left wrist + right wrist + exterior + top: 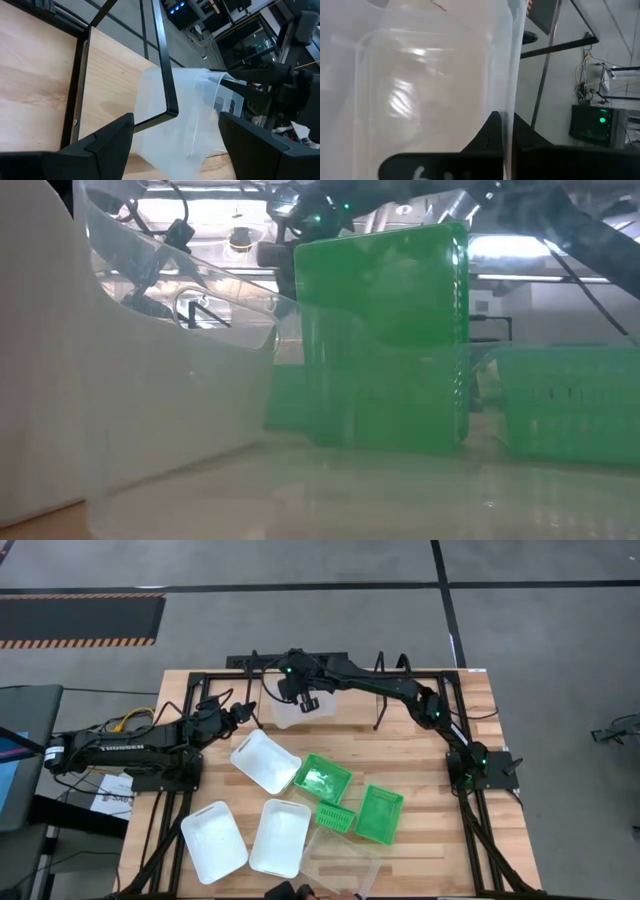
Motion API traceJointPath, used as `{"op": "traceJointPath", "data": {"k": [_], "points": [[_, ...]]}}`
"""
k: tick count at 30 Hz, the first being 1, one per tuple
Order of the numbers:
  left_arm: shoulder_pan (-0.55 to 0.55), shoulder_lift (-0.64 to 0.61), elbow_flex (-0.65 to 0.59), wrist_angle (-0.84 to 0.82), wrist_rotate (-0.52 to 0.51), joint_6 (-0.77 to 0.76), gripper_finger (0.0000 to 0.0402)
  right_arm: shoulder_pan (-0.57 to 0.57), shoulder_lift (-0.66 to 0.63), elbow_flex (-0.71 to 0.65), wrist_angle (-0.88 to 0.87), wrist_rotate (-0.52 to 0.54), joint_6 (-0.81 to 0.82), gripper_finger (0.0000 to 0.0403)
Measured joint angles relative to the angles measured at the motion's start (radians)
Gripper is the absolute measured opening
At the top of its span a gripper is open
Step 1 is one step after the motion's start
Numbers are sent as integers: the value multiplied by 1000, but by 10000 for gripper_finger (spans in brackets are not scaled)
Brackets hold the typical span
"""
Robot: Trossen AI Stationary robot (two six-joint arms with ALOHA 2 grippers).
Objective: Stack baskets on shelf by color
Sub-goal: Adjust the transparent bins on the shelf
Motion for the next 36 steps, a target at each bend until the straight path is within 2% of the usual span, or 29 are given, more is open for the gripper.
{"op": "traceJointPath", "data": {"k": [6,10,14,20,23,25,28,31,34,36], "points": [[0,0,0,0,0,2,279,-26,-2,0,-40,-89,8,15],[0,0,0,1,0,1,279,-38,-2,0,-42,-103,28,32],[0,0,0,2,0,0,279,-39,-8,-2,-30,-109,26,88],[0,0,0,3,0,-3,279,-39,-17,1,5,-110,31,208],[0,0,0,3,0,-4,279,-35,-27,1,11,-44,32,250],[0,0,0,3,0,-4,279,-29,-54,0,-19,-1,68,262],[0,0,0,4,0,-4,279,-29,-142,-2,-143,-16,259,261],[0,-1,0,5,-1,-4,279,-50,-233,2,-320,-147,547,240],[0,-1,0,3,0,-4,279,-69,-270,1,-499,-229,778,190],[0,-1,0,6,0,-4,279,-66,-274,-8,-587,-236,839,138]]}}
